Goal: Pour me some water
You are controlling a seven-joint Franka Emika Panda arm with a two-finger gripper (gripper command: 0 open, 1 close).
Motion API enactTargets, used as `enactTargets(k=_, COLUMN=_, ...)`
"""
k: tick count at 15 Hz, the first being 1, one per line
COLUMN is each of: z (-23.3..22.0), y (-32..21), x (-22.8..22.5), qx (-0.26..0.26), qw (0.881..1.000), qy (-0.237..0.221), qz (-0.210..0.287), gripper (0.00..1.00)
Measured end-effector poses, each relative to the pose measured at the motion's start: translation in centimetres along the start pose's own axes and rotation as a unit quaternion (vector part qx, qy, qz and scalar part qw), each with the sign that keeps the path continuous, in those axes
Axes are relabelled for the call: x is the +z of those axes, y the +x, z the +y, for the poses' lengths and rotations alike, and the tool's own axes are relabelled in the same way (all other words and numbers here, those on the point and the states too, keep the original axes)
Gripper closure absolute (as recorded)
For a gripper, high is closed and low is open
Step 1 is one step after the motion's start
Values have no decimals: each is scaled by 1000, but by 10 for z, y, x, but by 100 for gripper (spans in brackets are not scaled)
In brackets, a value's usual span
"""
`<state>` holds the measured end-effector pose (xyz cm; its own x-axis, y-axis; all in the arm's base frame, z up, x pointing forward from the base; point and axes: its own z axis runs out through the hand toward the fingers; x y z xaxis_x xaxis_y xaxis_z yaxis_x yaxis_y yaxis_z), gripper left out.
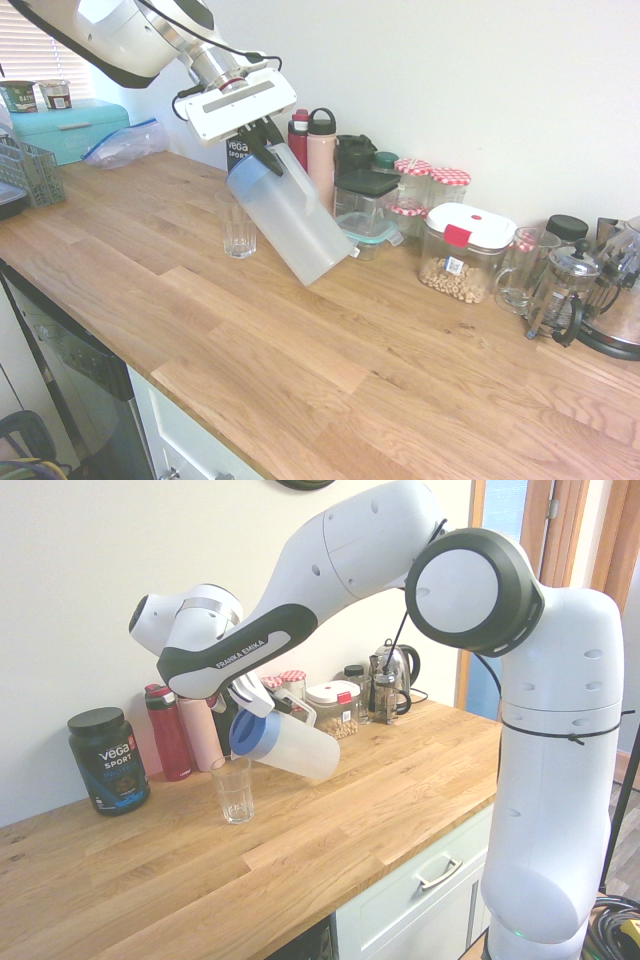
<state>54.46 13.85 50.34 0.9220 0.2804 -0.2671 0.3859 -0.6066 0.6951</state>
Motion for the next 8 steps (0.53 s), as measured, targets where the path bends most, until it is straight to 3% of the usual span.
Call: enactTargets(k=8, z=6, y=-9, x=-8, qx=7, qw=1000, qy=-8, qz=0, gripper=100)
